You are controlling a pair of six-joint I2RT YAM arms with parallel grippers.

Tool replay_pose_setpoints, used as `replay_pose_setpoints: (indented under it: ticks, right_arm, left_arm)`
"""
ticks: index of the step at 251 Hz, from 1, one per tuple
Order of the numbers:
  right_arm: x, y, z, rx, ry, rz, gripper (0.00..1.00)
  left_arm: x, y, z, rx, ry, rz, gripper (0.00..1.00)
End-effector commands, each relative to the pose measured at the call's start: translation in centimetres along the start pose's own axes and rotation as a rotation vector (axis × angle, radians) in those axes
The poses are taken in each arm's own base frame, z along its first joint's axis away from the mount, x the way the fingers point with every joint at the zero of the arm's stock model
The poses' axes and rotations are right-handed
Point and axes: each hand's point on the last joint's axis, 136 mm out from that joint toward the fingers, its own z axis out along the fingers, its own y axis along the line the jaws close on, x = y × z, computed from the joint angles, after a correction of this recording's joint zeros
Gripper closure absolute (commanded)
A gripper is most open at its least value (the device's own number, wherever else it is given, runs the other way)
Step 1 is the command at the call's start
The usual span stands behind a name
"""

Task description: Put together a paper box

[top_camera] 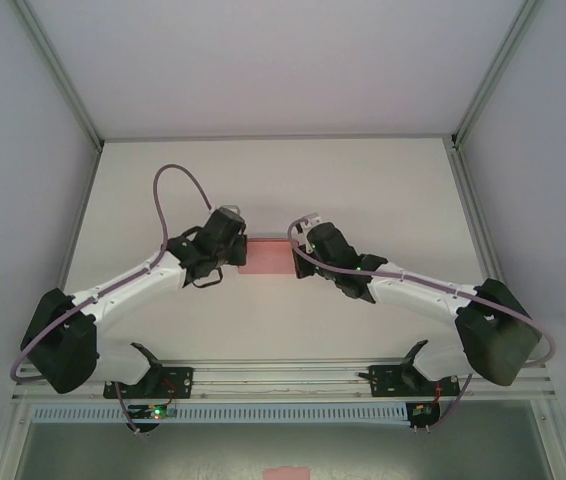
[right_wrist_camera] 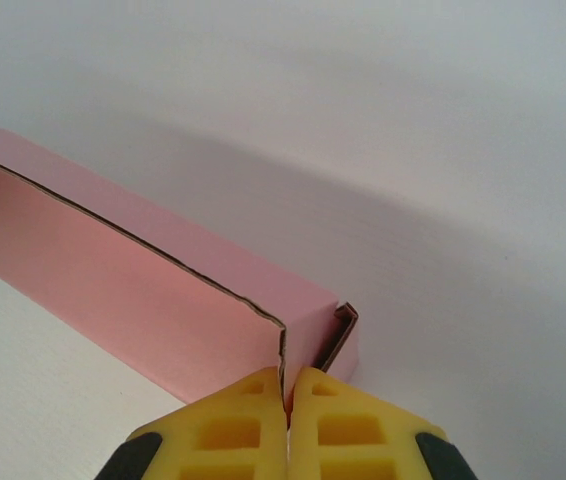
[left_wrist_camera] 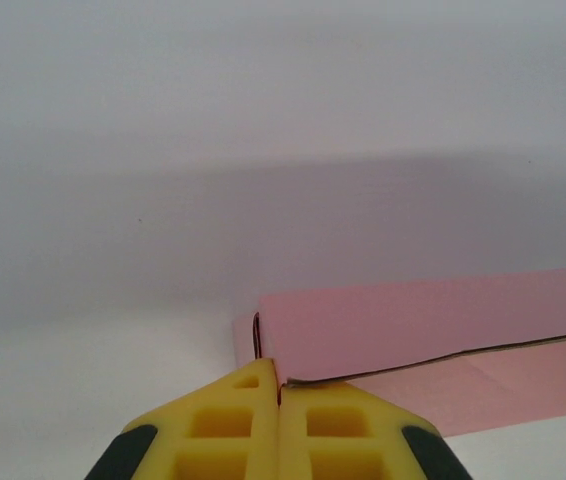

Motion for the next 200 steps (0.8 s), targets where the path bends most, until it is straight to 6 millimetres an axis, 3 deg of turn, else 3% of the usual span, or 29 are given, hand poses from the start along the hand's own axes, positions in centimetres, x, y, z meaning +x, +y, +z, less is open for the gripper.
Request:
replay_pose_setpoints:
  ticks: [1, 33, 52, 64, 88, 112, 152, 200]
  right_arm:
    - [6.2, -0.1, 0.3, -0.048, 0.165, -0.044, 1.00]
    - [6.0, 0.4, -0.2, -0.082, 0.159, -0.032, 0.96]
    - [4.0, 1.2, -1.2, -0.111, 0.104, -0.009, 0.79]
    - [2.3, 1.4, -2.1, -0.110, 0.058, 0.010, 0.59]
    - [-1.0, 1.9, -4.0, -0.131, -0.024, 0.042, 0.52]
    - [-3.6, 1.7, -5.5, -0.111, -0.113, 0.111, 0.28]
    - [-5.9, -2.4, -5.5, 0.089, -0.217, 0.243, 0.20]
    - [-5.1, -2.4, -1.8, 0.094, -0.106, 0.291, 0.20]
  left_arm:
    - [9.4, 2.7, 3.1, -0.075, 0.211, 0.090, 1.00]
    - [10.5, 3.1, 3.2, -0.058, 0.150, 0.068, 1.00]
    - [10.5, 3.9, 2.9, -0.100, 0.128, 0.074, 1.00]
    - [10.3, 4.0, 2.7, -0.109, 0.118, 0.081, 1.00]
    - [9.5, 3.4, 2.6, -0.095, 0.097, 0.106, 1.00]
    - [9.1, 3.0, 2.9, -0.101, 0.094, 0.141, 1.00]
    - [9.1, 2.8, 3.1, -0.106, 0.093, 0.149, 1.00]
    - [9.0, 2.0, 2.8, -0.081, 0.074, 0.152, 1.00]
